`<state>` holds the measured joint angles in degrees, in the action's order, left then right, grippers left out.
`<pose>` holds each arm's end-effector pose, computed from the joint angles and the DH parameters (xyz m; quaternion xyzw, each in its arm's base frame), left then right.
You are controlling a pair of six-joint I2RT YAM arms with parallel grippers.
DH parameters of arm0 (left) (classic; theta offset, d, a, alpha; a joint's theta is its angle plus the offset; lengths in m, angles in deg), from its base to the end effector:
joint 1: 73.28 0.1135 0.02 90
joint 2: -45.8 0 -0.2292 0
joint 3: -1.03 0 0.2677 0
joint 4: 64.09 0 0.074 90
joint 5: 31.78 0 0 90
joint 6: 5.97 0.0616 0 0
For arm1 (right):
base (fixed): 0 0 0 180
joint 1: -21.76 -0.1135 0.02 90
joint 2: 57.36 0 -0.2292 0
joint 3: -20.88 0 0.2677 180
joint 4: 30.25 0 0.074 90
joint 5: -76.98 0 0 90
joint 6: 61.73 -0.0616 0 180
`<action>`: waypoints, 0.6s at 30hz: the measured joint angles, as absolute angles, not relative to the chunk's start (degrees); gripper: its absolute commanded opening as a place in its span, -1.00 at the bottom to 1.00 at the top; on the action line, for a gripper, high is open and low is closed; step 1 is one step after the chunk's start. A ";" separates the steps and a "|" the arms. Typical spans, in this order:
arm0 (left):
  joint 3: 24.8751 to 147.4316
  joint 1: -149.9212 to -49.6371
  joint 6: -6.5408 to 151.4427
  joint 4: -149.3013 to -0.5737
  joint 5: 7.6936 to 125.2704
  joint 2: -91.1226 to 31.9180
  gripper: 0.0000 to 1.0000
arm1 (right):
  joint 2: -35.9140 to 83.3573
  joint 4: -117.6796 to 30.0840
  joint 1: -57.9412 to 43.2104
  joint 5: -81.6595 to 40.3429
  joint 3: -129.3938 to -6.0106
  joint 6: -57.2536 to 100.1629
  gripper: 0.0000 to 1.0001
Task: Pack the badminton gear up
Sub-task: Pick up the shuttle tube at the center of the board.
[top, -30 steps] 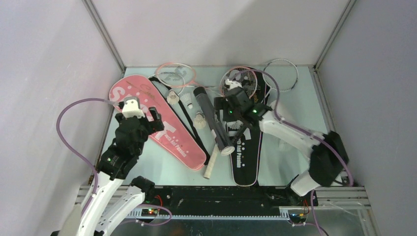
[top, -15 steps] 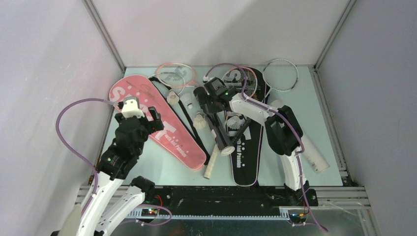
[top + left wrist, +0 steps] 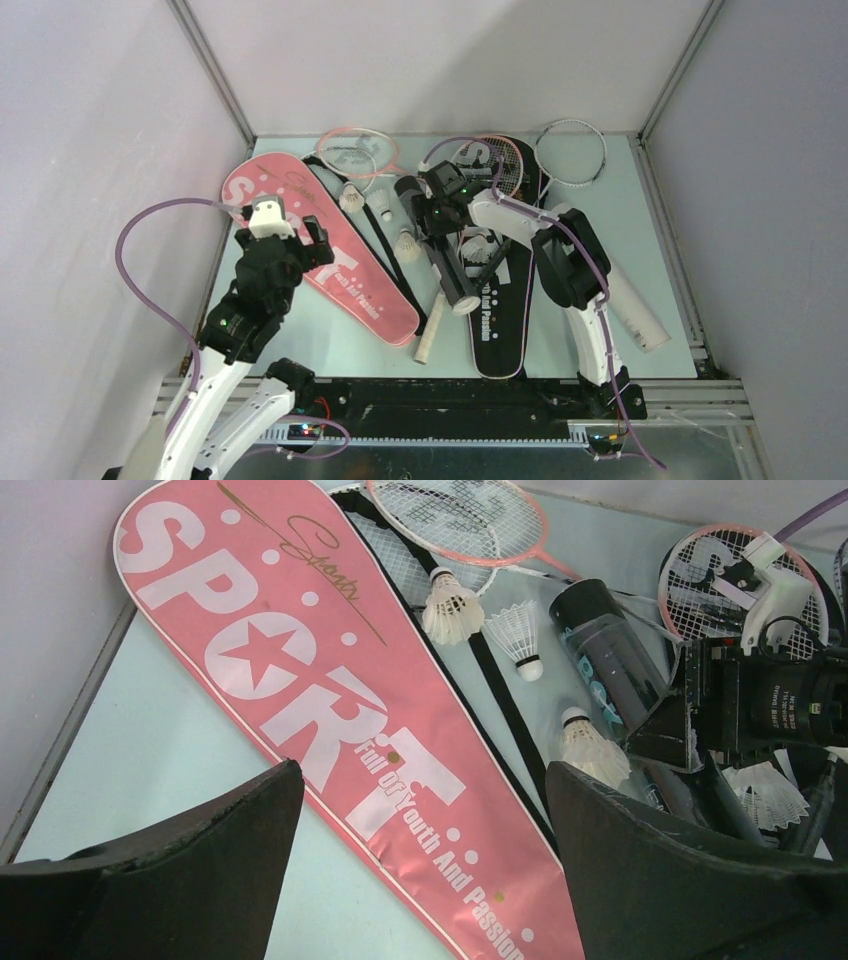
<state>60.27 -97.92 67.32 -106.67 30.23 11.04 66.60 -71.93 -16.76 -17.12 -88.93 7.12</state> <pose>0.1915 -0.0560 0.3152 -0.0873 0.7934 -0.0180 0.6021 0.3757 0.3047 0.1261 -0.1546 0.9427 0.1757 0.2377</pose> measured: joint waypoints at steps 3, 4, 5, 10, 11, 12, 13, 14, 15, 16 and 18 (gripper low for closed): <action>60.24 -97.92 67.30 -106.43 30.54 10.76 0.92 | 65.75 -69.84 -16.19 -18.80 -87.13 6.97 0.04; 60.24 -97.92 67.30 -106.27 30.60 10.67 0.91 | 65.25 -69.24 -15.97 -19.21 -86.28 7.01 -0.02; 60.22 -97.92 67.30 -106.21 30.84 10.58 0.91 | 64.48 -68.83 -15.76 -19.56 -85.23 7.12 -0.04; 60.18 -97.92 66.88 -106.21 31.72 10.21 0.88 | 57.84 -67.43 -14.88 -20.13 -79.16 8.39 -0.17; 60.29 -97.92 66.73 -106.43 32.13 10.03 0.87 | 56.02 -67.08 -14.68 -20.50 -77.85 8.70 -0.19; 60.57 -97.92 66.45 -106.87 32.94 9.73 0.84 | 53.60 -66.56 -14.40 -20.98 -76.14 9.18 -0.19; 60.99 -97.92 66.21 -107.28 33.56 9.38 0.82 | 51.22 -66.19 -14.09 -21.68 -74.63 9.66 -0.20; 61.91 -97.92 65.88 -108.11 34.74 8.81 0.78 | 48.31 -65.75 -13.81 -22.49 -73.06 10.23 -0.20; 63.00 -97.92 65.40 -108.61 35.74 8.31 0.76 | 45.45 -65.27 -13.64 -23.41 -71.70 10.97 -0.20; 64.86 -97.92 64.68 -109.58 37.03 7.41 0.72 | 42.84 -64.85 -13.40 -24.20 -70.72 11.76 -0.20; 68.66 -97.92 63.23 -111.04 39.59 5.77 0.68 | 38.32 -63.82 -13.18 -25.53 -69.06 13.81 -0.20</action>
